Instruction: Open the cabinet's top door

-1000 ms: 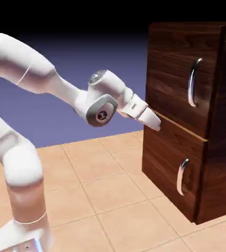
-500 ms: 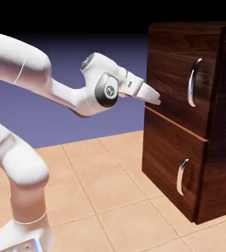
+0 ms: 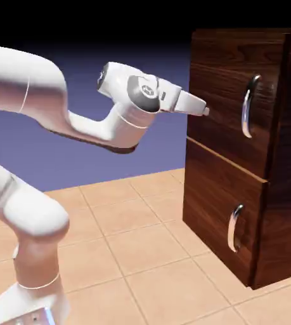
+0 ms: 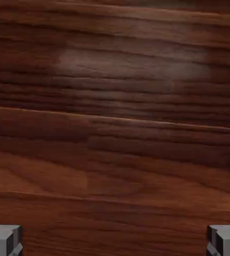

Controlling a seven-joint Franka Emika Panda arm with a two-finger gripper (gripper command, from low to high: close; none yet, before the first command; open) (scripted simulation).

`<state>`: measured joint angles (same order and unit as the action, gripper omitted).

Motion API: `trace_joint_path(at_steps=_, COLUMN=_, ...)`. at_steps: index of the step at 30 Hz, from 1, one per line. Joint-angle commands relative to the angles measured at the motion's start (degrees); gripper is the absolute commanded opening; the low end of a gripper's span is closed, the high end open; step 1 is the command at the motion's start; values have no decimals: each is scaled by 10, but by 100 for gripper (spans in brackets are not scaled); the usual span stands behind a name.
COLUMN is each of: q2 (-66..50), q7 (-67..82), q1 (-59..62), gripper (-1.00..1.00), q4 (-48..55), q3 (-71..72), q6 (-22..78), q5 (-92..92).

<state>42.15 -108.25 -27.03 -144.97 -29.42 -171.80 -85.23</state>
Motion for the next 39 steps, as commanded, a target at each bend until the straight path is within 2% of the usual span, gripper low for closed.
trace_joint_path(at_steps=1, q2=3, q7=-19, q1=-8, gripper=0, q4=5, q3=-9, q6=1, q5=-25)
trace_joint_path(at_steps=29, q2=80, q7=-558, q1=-223, gripper=0, q4=136, q3=-249, q6=19, q5=-723)
trace_joint_path(at_steps=31, q2=81, q7=-563, q1=-225, gripper=0, q4=137, q3=-252, q6=19, q5=-729)
trace_joint_path(at_steps=37, q2=38, q7=-577, q1=-331, gripper=0, q4=211, q3=-322, q6=34, q5=-748)
trace_joint_path(at_steps=38, q2=38, q7=-577, q1=-331, gripper=-100, q4=211, q3=-322, q6=34, q5=-748)
trace_joint_path(at_steps=39, q2=38, q7=-577, q1=-331, gripper=-100, q4=211, q3=-322, q6=34, q5=-748)
